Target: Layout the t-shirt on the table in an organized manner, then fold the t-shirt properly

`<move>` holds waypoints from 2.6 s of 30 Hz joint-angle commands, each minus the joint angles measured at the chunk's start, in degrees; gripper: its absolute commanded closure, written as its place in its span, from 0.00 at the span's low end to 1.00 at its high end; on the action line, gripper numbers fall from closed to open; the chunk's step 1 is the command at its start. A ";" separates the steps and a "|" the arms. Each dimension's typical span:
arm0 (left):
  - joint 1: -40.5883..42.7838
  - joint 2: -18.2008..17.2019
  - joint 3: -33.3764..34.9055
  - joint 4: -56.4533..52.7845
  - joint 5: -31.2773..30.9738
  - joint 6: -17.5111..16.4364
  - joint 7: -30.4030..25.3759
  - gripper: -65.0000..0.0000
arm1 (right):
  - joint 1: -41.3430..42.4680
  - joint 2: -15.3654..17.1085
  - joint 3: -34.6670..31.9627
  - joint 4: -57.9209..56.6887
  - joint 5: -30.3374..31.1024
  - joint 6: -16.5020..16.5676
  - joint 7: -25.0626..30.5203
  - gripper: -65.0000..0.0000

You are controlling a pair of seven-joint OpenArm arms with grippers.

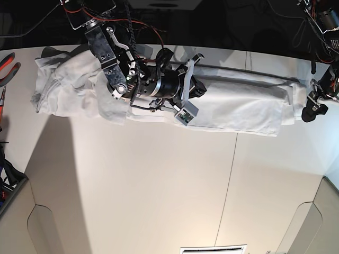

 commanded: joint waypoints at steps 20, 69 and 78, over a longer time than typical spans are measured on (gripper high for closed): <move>-2.86 -5.95 0.90 -7.87 0.50 -6.48 0.44 0.49 | 0.74 -0.46 0.02 0.87 0.96 0.37 0.96 1.00; -2.86 -3.41 5.27 -10.29 -14.86 -6.48 8.79 0.31 | 0.76 -0.48 0.02 0.87 1.16 0.37 0.98 1.00; -2.89 -3.39 5.27 -10.29 -10.08 -6.48 8.31 0.31 | 0.76 -0.48 0.02 0.87 1.16 0.37 1.01 1.00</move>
